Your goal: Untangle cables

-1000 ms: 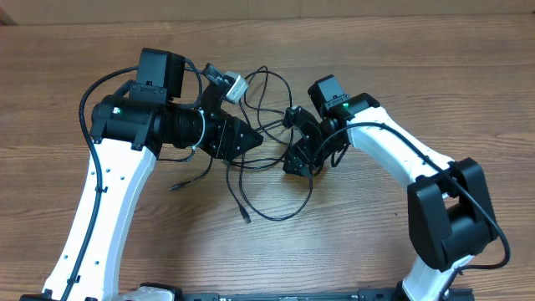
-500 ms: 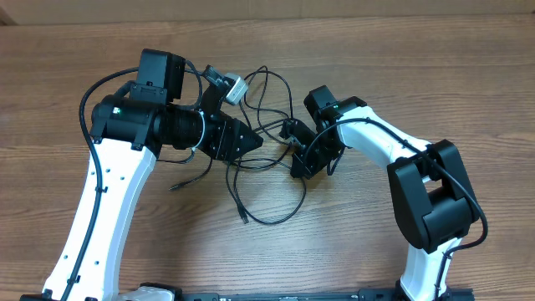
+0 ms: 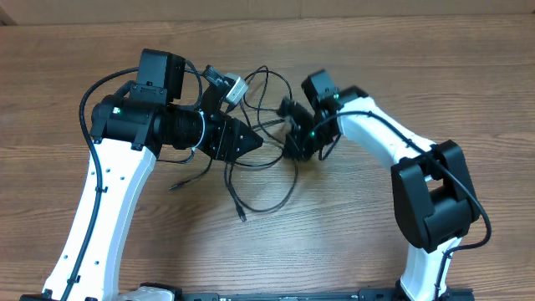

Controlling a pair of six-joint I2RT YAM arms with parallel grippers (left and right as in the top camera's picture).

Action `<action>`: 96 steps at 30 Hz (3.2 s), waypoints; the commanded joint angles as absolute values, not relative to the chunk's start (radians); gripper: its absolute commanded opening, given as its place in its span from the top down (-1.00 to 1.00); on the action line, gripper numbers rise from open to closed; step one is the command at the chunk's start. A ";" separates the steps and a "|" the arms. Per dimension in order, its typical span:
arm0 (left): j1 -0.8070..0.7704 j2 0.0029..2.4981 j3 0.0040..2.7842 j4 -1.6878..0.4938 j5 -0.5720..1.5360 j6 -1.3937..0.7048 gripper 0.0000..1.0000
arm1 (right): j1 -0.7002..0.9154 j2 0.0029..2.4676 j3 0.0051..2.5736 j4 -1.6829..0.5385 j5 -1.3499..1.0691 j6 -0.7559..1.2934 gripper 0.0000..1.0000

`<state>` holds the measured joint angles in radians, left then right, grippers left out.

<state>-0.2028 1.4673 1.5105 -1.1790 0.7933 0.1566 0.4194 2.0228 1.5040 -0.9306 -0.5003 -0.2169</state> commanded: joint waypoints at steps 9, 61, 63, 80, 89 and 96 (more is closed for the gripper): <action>-0.202 1.462 1.505 -1.178 0.806 0.153 0.04 | 0.412 1.948 1.868 -1.140 -0.469 -0.149 0.92; -0.203 1.530 1.505 -1.118 0.569 0.127 0.05 | 0.400 1.683 2.103 -0.858 -0.432 0.341 0.92; -0.203 1.541 1.505 -1.126 0.570 0.127 0.06 | 0.380 1.684 2.102 -0.891 -0.197 0.343 0.92; -0.203 1.551 1.505 -1.103 0.625 0.127 0.06 | 0.374 1.702 2.099 -1.287 -0.968 0.060 0.93; -0.203 1.551 1.505 -1.103 0.625 0.126 0.07 | 0.414 1.702 2.099 -1.531 -0.966 -0.289 0.92; -0.203 1.551 1.505 -1.111 0.625 0.127 0.07 | 0.315 1.702 2.099 -1.327 -0.926 -0.158 0.92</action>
